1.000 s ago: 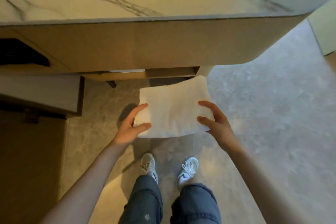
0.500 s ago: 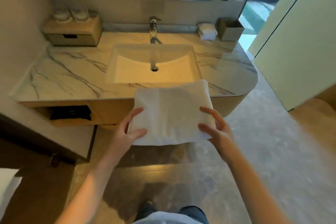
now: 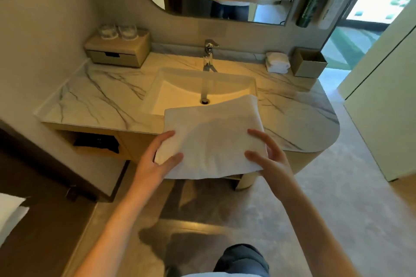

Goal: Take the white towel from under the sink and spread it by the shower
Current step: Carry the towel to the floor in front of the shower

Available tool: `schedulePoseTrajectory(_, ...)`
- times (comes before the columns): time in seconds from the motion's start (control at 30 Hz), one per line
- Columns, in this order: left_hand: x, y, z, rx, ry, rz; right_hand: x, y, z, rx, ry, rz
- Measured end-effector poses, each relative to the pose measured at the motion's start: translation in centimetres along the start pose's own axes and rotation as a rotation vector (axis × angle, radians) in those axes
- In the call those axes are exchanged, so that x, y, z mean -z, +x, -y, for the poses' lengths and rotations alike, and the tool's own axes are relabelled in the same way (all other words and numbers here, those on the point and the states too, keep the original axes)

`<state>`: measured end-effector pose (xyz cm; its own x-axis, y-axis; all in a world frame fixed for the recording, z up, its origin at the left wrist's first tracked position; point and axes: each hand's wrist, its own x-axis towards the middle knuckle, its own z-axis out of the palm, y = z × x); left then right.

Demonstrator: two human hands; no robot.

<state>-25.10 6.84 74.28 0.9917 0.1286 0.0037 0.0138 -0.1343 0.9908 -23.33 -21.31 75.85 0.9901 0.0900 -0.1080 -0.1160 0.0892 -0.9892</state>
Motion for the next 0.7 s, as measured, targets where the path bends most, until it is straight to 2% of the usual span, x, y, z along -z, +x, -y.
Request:
schedulePoseTrajectory(0.1, -3.3, -0.7, 0.9, -0.002, 0.054, -0.133, 3.3, 2.6, -0.2, -0.008, -0.039, 0.088)
schedulePoseTrajectory(0.37, -14.5, -7.8, 0.6, 0.114, -0.065, -0.529, 11.3, 6.6, -0.2, -0.053, -0.142, 0.463)
schedulePoseTrajectory(0.57, -19.3, -15.6, -1.3, 0.214, -0.13, -0.76, 13.3, 4.4, -0.3, -0.122, -0.157, 0.686)
schedulePoseTrajectory(0.7, -22.4, -21.2, -2.5, 0.212, -0.067, -0.838, 14.9, 1.3, -1.1, -0.15, -0.121, 0.812)
